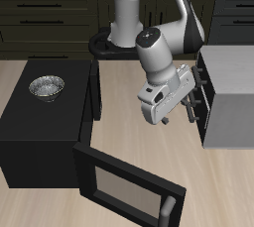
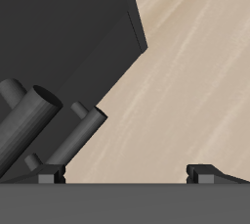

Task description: Close the top and middle drawer of the white cabinet

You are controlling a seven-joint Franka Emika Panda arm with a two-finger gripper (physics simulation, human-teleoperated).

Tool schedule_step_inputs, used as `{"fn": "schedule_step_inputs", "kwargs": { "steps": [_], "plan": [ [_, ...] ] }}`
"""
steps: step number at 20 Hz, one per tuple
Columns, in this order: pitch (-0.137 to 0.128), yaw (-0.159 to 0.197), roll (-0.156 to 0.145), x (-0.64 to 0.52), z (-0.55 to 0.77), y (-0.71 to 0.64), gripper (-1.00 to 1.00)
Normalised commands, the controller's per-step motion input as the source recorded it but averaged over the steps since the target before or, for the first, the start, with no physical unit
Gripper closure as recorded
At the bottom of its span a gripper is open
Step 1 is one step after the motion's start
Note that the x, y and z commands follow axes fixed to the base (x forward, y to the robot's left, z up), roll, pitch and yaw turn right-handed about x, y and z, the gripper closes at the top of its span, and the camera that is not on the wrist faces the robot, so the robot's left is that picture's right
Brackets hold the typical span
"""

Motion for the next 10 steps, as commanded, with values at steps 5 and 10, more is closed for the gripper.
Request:
{"fn": "schedule_step_inputs", "kwargs": {
  "steps": [5, 10],
  "plan": [
    [-0.001, 0.036, 0.079, -0.1, -0.14, 0.35, -1.0],
    [-0.045, 0.026, 0.114, -0.14, -0.03, 0.45, -1.0]
  ]
}}
